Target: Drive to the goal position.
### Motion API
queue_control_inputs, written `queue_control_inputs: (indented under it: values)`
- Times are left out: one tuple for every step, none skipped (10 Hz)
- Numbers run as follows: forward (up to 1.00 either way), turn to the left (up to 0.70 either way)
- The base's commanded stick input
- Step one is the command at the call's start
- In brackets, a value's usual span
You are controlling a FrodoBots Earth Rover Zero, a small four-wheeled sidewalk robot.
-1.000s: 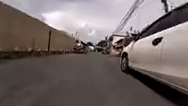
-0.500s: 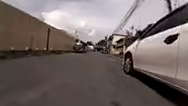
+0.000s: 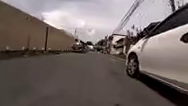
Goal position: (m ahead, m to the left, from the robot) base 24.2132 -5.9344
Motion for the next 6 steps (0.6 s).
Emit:
queue_control_inputs:
  values:
    - [0.70, 0.00]
    - [0.70, 0.00]
    - [0.70, 0.00]
    - [0.70, 0.00]
    - [0.70, 0.00]
    - [0.70, 0.00]
